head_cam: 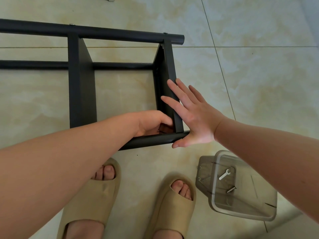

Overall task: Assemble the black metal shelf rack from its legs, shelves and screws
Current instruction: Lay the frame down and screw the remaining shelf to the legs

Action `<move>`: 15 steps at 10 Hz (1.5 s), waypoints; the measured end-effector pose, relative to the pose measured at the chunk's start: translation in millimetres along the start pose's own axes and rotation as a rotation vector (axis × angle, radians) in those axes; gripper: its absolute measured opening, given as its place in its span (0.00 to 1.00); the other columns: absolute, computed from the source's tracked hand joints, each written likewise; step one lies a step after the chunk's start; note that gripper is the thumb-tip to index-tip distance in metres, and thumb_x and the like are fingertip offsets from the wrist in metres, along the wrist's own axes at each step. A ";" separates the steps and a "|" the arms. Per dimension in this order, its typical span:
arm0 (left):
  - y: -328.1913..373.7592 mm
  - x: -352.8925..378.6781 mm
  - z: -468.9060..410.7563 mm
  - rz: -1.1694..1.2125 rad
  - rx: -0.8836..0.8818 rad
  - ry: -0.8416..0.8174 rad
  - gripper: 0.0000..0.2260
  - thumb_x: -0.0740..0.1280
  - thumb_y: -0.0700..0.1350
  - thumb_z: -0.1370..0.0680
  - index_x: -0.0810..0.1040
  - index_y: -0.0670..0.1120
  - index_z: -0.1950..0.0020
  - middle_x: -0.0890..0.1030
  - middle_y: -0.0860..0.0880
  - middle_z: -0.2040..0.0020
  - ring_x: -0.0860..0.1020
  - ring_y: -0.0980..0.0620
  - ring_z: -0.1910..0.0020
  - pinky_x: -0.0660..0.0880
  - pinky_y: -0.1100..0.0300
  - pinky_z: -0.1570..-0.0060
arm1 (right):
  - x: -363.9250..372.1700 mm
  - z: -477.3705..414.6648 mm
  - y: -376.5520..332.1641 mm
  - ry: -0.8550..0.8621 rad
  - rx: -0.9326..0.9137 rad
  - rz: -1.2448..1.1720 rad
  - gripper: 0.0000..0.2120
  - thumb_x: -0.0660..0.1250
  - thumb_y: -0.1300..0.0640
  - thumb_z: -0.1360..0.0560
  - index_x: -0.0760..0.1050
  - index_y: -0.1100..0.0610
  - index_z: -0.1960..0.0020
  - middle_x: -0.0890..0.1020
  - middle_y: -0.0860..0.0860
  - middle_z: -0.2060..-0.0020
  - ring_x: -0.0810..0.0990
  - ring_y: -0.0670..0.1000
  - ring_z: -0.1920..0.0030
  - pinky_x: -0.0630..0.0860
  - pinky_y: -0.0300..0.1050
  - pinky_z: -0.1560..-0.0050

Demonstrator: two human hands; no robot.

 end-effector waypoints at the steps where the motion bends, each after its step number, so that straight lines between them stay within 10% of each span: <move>1: 2.1 -5.2 -1.3 -0.141 0.047 0.091 0.06 0.64 0.38 0.21 0.82 0.42 0.53 0.82 0.43 0.60 0.81 0.48 0.63 0.77 0.59 0.61 | 0.4 -0.2 -0.6 0.002 -0.004 0.005 0.62 0.59 0.19 0.40 0.50 0.55 0.18 0.39 0.57 0.19 0.37 0.60 0.19 0.46 0.66 0.21; 15: 3.6 -8.8 -2.8 -0.132 0.105 0.136 0.07 0.64 0.32 0.22 0.82 0.40 0.55 0.82 0.40 0.57 0.80 0.42 0.55 0.75 0.46 0.43 | 0.2 -0.4 -0.9 -0.011 -0.001 0.002 0.62 0.58 0.19 0.40 0.49 0.54 0.18 0.38 0.56 0.19 0.36 0.59 0.19 0.46 0.65 0.21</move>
Point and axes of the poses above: each hand's wrist, its own z-axis away from the middle knuckle, its own x-axis out of the palm, y = z × x, the point moved 7 cm from there along -z, towards the middle knuckle
